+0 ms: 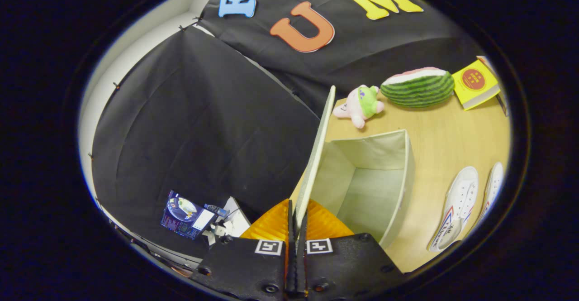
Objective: Open the storage box then place both shoes into the box .Put the left shoe in first, then the right shoe, with the right side of both shoes facing outward in a uniform manner.
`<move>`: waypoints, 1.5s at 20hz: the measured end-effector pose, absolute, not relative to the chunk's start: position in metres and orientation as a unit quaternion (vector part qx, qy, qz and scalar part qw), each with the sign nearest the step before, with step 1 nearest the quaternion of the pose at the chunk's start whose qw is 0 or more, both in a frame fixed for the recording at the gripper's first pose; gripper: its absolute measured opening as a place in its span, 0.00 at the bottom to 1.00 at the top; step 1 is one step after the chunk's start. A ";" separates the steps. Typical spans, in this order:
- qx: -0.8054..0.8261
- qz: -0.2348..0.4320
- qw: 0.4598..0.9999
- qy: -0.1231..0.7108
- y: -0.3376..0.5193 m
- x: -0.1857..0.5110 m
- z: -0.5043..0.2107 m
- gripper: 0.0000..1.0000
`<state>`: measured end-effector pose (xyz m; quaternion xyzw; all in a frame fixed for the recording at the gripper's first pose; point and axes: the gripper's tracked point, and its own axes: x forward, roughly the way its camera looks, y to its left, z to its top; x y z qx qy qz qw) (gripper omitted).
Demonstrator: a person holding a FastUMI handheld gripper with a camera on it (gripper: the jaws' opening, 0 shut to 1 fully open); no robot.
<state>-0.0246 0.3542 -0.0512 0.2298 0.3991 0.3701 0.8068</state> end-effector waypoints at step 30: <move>0.014 0.340 0.908 0.246 0.402 0.002 0.004 0.91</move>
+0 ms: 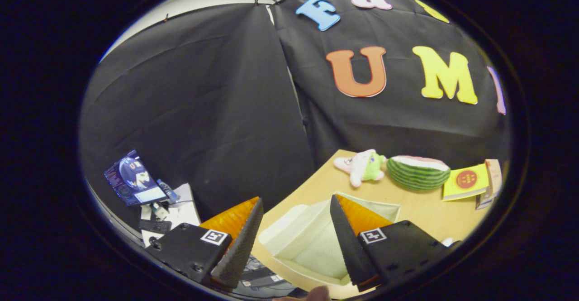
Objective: Open the storage box then place both shoes into the box .Put the left shoe in first, then the right shoe, with the right side of both shoes facing outward in a uniform manner.
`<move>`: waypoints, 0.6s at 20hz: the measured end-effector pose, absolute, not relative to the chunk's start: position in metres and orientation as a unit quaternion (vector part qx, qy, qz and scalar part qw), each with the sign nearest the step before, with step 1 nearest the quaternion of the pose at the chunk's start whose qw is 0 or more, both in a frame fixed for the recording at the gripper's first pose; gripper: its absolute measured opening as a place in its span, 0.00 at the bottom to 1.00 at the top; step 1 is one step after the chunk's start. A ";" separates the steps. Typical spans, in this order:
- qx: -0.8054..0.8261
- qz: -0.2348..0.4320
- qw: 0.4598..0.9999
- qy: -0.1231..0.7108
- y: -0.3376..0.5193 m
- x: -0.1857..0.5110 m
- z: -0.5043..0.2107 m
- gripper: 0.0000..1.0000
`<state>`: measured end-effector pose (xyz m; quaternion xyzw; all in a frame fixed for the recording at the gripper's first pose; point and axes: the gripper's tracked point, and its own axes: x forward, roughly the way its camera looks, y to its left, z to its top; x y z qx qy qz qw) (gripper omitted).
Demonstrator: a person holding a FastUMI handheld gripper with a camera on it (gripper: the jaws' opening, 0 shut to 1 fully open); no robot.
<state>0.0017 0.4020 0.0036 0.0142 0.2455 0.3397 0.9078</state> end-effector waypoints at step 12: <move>-0.016 0.206 0.935 0.289 0.198 0.019 -0.046 0.91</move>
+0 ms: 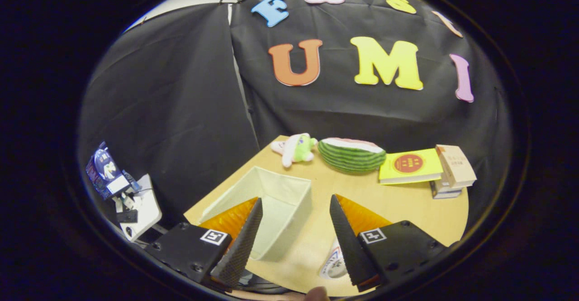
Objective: Open the storage box then place both shoes into the box .Put the left shoe in first, then the right shoe, with the right side of both shoes facing outward in a uniform manner.
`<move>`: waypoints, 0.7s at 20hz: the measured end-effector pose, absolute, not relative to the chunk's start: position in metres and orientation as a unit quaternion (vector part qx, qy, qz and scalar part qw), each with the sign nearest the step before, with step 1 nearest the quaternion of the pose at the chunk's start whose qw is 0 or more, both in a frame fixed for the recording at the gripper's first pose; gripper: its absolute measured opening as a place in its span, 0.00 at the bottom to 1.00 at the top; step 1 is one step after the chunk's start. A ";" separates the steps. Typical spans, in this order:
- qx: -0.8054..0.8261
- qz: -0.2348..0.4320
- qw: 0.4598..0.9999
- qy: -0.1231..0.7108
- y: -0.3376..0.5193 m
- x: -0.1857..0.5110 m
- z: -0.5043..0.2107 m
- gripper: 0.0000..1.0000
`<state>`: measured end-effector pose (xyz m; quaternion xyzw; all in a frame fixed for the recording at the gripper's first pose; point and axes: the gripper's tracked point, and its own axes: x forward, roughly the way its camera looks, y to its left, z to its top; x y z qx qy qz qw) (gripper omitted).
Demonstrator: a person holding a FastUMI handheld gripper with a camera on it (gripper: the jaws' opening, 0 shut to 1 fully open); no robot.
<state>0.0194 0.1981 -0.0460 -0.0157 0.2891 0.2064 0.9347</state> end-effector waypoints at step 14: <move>0.026 0.137 0.847 0.514 0.082 0.002 -0.242 0.91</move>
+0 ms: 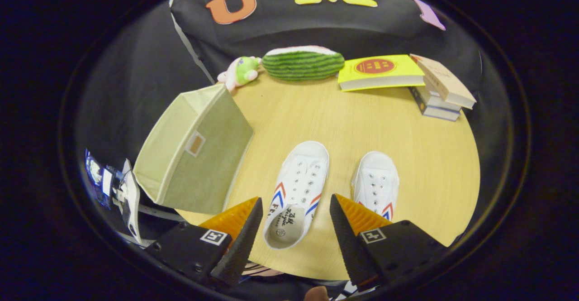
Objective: Open the storage box then place both shoes into the box .Put the left shoe in first, then the right shoe, with the right side of both shoes facing outward in a uniform manner.
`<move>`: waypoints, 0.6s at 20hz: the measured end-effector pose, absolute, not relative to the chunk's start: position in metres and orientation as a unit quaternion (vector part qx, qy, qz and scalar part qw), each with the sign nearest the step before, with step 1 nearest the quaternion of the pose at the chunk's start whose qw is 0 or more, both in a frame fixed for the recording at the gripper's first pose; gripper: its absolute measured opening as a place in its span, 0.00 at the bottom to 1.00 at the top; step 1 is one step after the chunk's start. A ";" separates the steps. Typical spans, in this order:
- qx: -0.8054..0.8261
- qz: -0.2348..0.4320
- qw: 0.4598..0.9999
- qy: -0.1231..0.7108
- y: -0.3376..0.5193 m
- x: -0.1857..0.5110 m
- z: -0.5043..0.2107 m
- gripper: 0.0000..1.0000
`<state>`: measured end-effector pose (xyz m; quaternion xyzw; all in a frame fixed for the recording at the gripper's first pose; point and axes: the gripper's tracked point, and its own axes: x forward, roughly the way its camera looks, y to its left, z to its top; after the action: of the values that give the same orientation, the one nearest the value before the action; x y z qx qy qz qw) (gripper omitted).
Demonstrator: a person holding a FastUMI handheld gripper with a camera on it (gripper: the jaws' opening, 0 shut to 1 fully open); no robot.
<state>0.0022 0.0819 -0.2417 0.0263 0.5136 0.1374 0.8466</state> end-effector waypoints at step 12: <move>0.059 0.127 0.782 0.607 0.060 0.013 -0.337 0.85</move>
<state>0.0128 0.0596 -0.3366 0.0589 0.6069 0.1271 0.7823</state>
